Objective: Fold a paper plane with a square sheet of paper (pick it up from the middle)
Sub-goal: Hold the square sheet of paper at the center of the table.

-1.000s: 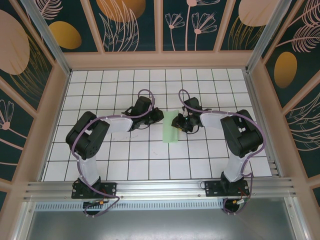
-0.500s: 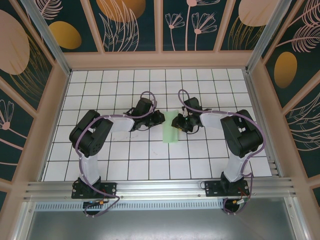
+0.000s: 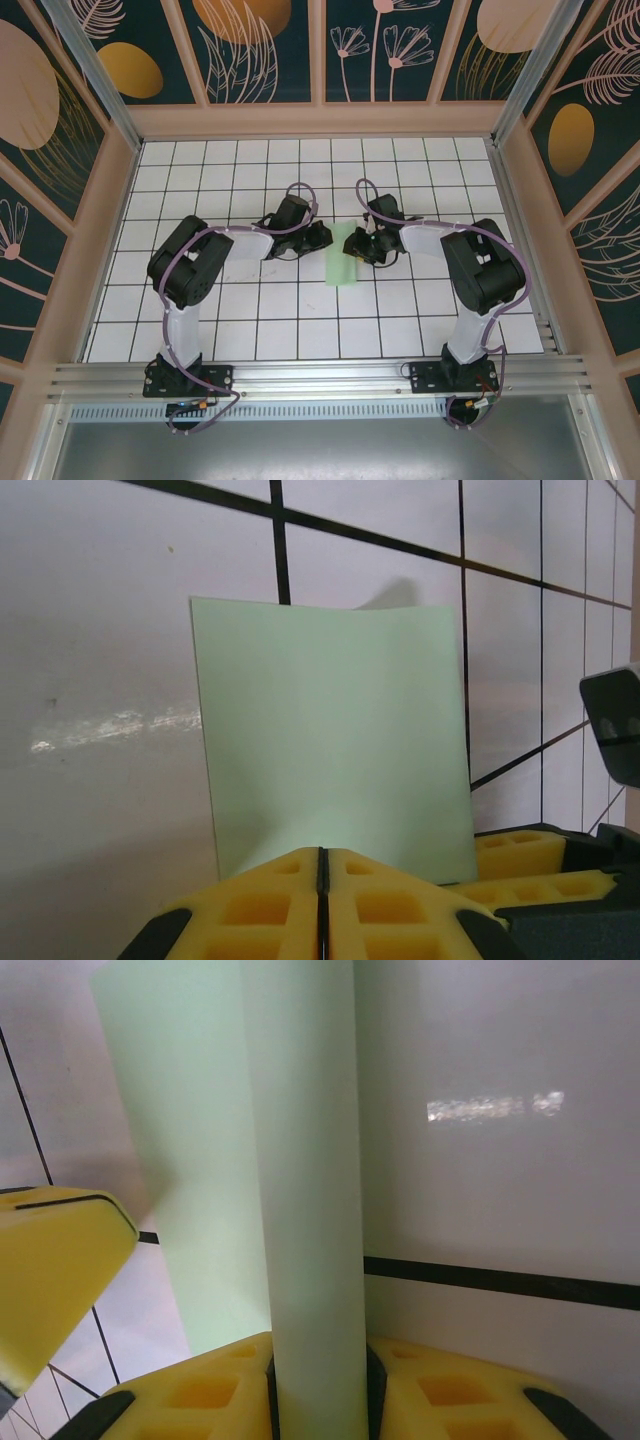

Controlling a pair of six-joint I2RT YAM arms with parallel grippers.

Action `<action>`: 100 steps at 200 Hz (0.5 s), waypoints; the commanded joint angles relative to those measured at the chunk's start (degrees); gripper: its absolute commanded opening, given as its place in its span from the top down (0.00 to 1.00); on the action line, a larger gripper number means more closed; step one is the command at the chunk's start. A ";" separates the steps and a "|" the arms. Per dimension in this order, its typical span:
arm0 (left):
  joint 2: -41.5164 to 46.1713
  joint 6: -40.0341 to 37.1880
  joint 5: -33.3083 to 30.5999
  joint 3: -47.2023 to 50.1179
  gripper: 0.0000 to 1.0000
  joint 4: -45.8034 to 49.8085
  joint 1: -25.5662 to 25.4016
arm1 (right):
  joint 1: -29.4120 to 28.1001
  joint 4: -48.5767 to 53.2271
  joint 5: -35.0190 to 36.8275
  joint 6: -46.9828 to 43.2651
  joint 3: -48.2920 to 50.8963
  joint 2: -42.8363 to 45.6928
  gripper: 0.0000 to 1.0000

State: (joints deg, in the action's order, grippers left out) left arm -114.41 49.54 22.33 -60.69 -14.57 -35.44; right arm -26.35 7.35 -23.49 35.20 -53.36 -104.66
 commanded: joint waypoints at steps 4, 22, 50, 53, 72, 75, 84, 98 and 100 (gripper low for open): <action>-1.09 -1.74 1.38 -1.67 0.88 2.05 -0.43 | 0.68 6.09 13.20 -2.85 3.89 -9.00 0.71; -1.51 -1.92 1.48 -2.02 0.89 2.54 -0.42 | 0.64 6.10 13.20 -2.94 3.96 -9.11 0.71; -1.94 -2.16 1.49 -2.31 0.89 3.18 -0.51 | 0.60 6.00 13.12 -3.12 3.79 -9.35 0.70; -1.96 -2.17 1.47 -2.33 0.89 3.15 -0.58 | 0.60 6.00 13.13 -3.12 3.79 -9.33 0.71; -2.30 -2.32 1.40 -2.51 0.89 3.79 -0.57 | 0.46 6.05 13.11 -3.14 3.71 -9.35 0.71; -2.36 -2.28 1.40 -2.51 0.89 3.83 -0.67 | 0.46 6.01 13.11 -3.12 3.71 -9.35 0.71; -2.55 -2.43 1.27 -2.66 0.89 4.08 -0.65 | 0.51 6.01 13.11 -3.12 3.77 -9.50 0.70; -2.63 -2.44 1.01 -2.68 0.89 4.59 -0.60 | 0.51 6.01 13.09 -3.12 3.71 -9.43 0.71; -2.68 -2.50 0.93 -2.73 0.89 4.67 -0.64 | 0.49 6.01 13.11 -3.12 3.71 -9.53 0.70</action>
State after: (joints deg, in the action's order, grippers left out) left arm -115.70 48.27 22.74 -61.93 -11.99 -35.70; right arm -26.35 7.62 -23.51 34.83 -53.58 -104.79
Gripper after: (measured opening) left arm 0.110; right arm 0.294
